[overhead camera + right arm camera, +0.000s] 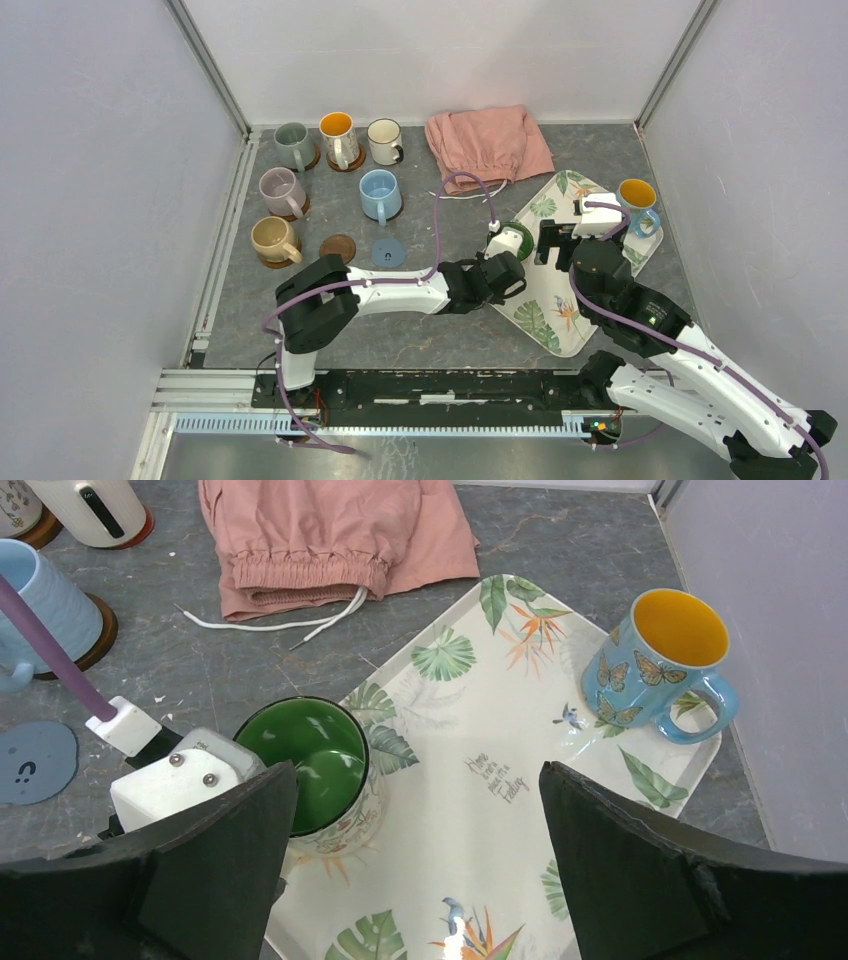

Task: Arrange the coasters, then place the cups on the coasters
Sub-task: Pick up the cup from the tray.

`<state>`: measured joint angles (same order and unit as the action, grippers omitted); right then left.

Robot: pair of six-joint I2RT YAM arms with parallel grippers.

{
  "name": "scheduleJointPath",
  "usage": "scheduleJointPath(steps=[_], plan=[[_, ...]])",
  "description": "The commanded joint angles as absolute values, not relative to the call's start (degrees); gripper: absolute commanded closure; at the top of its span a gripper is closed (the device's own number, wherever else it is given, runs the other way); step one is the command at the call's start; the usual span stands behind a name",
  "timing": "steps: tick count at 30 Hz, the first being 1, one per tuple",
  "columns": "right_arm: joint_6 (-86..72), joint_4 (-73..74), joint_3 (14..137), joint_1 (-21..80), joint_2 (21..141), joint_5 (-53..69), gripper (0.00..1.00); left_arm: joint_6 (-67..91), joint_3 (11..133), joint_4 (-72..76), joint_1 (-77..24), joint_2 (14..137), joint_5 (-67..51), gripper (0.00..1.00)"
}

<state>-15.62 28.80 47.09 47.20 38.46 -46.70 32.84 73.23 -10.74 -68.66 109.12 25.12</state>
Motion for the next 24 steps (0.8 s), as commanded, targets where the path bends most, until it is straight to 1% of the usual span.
scheduleJointPath(steps=[1,12,24], plan=[[-15.34,27.56,49.75,47.21,38.93,-46.19,0.02,28.51,71.97,-5.54,-68.77,104.75,26.41,0.98],[-15.29,26.41,49.31,47.19,39.47,-45.69,0.02,24.99,64.56,3.59,-68.78,95.64,27.20,0.98],[-15.49,25.13,49.13,47.18,40.36,-44.64,0.02,25.34,59.64,6.49,-68.79,89.26,30.92,0.98]])
